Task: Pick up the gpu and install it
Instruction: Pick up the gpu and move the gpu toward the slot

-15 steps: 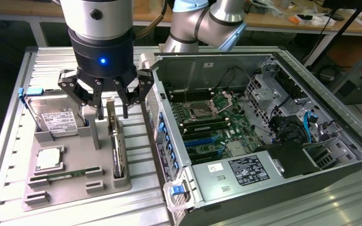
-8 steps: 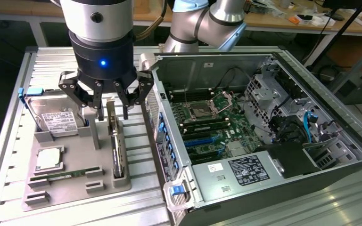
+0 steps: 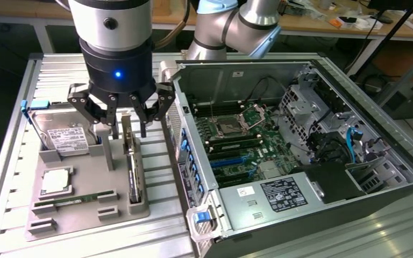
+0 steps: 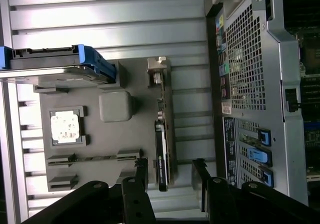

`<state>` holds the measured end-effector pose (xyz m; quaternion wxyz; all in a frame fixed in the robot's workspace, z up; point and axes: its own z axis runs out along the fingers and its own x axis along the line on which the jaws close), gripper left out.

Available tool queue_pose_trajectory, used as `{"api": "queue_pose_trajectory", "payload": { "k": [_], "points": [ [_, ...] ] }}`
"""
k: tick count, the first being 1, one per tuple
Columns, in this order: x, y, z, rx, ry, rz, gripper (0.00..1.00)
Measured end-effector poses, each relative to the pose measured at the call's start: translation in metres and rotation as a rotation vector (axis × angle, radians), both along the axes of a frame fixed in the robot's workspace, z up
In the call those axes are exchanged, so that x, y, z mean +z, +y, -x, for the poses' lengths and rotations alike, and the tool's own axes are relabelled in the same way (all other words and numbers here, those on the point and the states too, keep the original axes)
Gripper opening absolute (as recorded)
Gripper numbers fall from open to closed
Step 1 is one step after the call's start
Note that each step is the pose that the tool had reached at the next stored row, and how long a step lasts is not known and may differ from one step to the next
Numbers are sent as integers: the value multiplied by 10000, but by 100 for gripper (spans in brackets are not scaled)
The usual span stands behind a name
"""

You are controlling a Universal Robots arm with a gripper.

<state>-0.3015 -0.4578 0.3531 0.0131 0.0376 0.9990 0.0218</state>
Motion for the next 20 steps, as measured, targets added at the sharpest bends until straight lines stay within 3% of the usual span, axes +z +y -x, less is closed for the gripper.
{"api": "queue_pose_trajectory", "payload": {
  "k": [20],
  "points": [
    [-78, 0, 0, 0, 0, 0, 48]
  ]
}}
